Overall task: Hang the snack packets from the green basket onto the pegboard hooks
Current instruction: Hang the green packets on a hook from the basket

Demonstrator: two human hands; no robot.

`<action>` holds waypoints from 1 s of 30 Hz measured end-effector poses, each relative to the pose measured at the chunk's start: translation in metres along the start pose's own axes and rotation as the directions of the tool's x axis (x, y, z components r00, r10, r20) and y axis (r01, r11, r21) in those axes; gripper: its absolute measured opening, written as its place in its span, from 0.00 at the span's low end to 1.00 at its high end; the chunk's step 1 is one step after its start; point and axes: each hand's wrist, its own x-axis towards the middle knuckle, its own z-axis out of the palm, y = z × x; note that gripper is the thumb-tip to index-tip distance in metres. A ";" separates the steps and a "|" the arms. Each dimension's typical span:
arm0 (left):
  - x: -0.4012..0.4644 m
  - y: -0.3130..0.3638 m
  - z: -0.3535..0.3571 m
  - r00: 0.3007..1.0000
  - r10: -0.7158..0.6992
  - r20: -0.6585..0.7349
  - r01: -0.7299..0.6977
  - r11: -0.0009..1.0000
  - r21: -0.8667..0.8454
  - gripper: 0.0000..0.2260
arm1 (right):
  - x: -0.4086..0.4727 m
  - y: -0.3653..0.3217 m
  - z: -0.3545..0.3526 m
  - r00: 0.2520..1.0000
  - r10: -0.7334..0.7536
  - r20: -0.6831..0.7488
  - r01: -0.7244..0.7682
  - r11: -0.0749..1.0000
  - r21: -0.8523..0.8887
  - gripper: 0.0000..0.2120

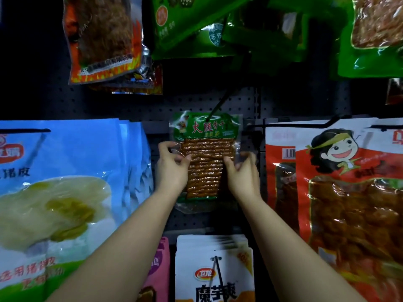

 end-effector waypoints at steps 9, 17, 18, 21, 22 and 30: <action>-0.020 -0.017 0.003 0.994 -0.096 -0.043 0.097 0.995 0.006 0.19 | -0.026 0.025 0.010 0.999 -0.025 0.027 0.023 0.997 0.069 0.16; -0.076 -0.041 -0.019 0.937 -0.334 0.100 0.339 0.940 -0.037 0.19 | -0.082 0.052 -0.009 0.967 0.199 0.157 -0.207 0.978 0.036 0.23; -0.089 -0.043 -0.025 0.923 -0.363 0.129 0.371 0.928 -0.046 0.19 | -0.094 0.055 -0.016 0.959 0.224 0.172 -0.229 0.973 0.013 0.24; -0.135 -0.042 -0.048 0.885 -0.396 0.247 0.433 0.893 -0.120 0.13 | -0.137 0.057 -0.043 0.951 0.250 0.182 -0.261 0.964 0.043 0.22; -0.152 -0.040 -0.059 0.877 -0.385 0.287 0.440 0.884 -0.158 0.09 | -0.154 0.054 -0.054 0.953 0.243 0.182 -0.257 0.964 0.060 0.18; -0.306 -0.020 -0.137 0.769 -0.174 0.616 0.370 0.906 -0.206 0.07 | -0.327 0.046 -0.141 0.968 0.238 0.086 -0.243 0.968 0.060 0.04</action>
